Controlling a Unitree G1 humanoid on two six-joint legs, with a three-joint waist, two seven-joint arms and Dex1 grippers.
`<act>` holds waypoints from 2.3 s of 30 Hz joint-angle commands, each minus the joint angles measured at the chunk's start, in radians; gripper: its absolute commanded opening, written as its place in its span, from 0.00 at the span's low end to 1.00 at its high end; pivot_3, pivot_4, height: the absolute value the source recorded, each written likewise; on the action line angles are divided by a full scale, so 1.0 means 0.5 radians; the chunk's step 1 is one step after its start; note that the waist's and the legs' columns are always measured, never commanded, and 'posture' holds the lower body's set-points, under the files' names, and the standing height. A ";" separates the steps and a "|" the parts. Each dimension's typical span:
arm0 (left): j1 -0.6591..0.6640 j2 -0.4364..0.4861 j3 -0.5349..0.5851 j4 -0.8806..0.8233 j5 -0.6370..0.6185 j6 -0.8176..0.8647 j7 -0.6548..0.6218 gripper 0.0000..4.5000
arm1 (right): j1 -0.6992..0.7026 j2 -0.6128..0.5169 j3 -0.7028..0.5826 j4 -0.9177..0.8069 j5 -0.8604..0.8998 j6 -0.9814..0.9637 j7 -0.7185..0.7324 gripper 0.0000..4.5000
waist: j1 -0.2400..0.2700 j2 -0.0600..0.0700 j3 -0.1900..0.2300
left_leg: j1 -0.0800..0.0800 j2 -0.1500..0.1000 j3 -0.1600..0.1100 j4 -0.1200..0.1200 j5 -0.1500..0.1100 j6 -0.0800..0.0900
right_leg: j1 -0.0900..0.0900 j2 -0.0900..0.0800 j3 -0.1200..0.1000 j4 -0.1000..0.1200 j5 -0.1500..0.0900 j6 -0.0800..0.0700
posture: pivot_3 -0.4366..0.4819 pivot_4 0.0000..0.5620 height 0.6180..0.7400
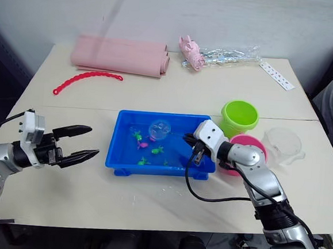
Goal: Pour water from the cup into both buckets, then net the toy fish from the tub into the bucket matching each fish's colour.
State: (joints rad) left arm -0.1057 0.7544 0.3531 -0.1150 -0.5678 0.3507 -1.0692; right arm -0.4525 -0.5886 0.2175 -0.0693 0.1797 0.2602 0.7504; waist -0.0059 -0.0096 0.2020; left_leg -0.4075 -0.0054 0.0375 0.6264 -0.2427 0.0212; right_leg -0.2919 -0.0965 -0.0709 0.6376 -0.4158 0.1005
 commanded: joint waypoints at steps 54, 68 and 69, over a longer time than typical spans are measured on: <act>-0.005 -0.018 -0.031 0.106 -0.009 -0.165 -0.075 0.99 | -0.102 -0.005 -0.302 -0.296 0.292 0.658 0.275 0.00 | -0.043 0.000 0.000 | -0.006 0.001 0.004 -0.017 0.006 -0.008 | -0.018 0.001 0.003 0.011 0.000 0.000 | 0.48 0.27 1.00; -0.214 -0.040 -0.207 0.222 -0.016 -0.213 -0.275 0.99 | 0.519 -0.312 -0.784 -0.681 0.518 0.454 0.441 0.00 | -0.037 0.000 0.001 | -0.007 0.001 0.005 -0.017 0.006 -0.007 | -0.018 0.001 0.003 0.008 0.000 0.000 | 0.48 0.27 1.00; -0.243 -0.050 -0.234 0.229 -0.017 -0.210 -0.290 0.99 | 0.576 -0.309 -0.837 -0.717 0.534 0.417 0.440 0.00 | -0.038 0.000 0.001 | -0.007 0.001 0.005 -0.016 0.006 -0.007 | -0.018 0.001 0.004 0.009 0.000 0.000 | 0.48 0.27 1.00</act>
State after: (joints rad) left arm -0.1950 0.7426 0.2584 0.0007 -0.5656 0.2568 -1.1842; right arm -0.2262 -0.7332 -0.1115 -0.3363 0.4086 0.5128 0.9759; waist -0.0249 -0.0097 0.2023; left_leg -0.4111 -0.0051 0.0404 0.6182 -0.2395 0.0179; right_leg -0.3008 -0.0959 -0.0690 0.6421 -0.4158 0.1004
